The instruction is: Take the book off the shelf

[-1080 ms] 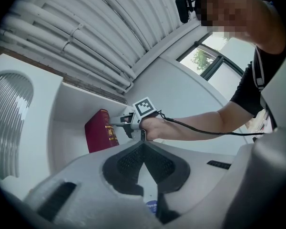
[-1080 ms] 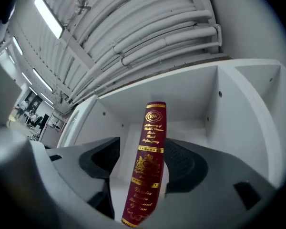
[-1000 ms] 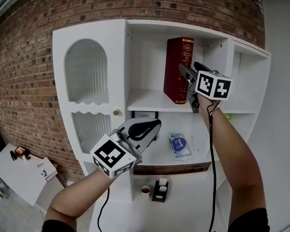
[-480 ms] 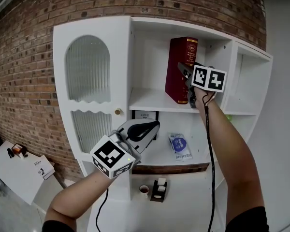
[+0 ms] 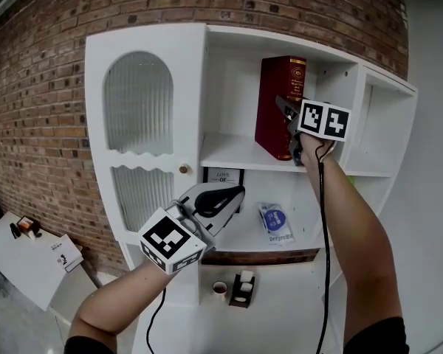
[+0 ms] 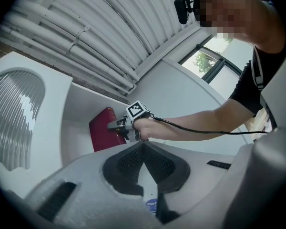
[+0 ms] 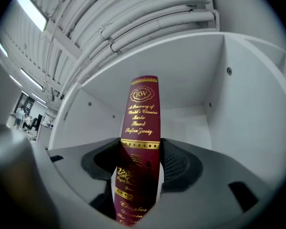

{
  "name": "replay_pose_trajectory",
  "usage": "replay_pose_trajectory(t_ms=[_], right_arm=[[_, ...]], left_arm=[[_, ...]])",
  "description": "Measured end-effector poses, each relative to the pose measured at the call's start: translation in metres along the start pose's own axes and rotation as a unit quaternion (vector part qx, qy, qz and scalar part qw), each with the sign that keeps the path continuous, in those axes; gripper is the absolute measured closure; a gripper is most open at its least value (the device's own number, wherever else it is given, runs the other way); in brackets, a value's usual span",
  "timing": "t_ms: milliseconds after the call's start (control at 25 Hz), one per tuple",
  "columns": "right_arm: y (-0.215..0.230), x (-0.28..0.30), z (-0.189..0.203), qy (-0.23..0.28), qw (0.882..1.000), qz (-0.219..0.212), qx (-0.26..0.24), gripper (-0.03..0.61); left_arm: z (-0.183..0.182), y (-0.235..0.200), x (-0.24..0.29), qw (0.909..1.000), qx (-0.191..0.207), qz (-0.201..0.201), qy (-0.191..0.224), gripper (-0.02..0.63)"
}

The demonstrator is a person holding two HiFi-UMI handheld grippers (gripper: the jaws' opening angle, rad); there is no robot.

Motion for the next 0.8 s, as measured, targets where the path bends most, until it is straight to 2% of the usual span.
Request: replay_pose_trajectory(t_ms=[400,680,800], right_arm=[[-0.005,-0.059,-0.016,0.039,0.998,-0.039,0.016,0.333],[-0.011,-0.116,-0.017,0.051,0.994,-0.092,0.011,0.333],[-0.019,-0.147,-0.017,0.064,0.991,-0.120,-0.010,0.334]], left_arm=[[-0.008,0.012,0.010,1.0000,-0.008,0.000,0.004,0.609],[-0.017,0.046,0.029,0.9989,-0.043,0.015,0.009,0.609],[-0.022,0.063,0.036,0.9985,-0.051,0.016,0.008,0.609]])
Point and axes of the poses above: the fingertips, and each gripper's own axes: x forward along the fingers, y to its right, z out of its underside, the point moved 10 cm from there along -x, backward along the fingers, and after that the axes turned 7 degrees about x, right-handed, at the moved point
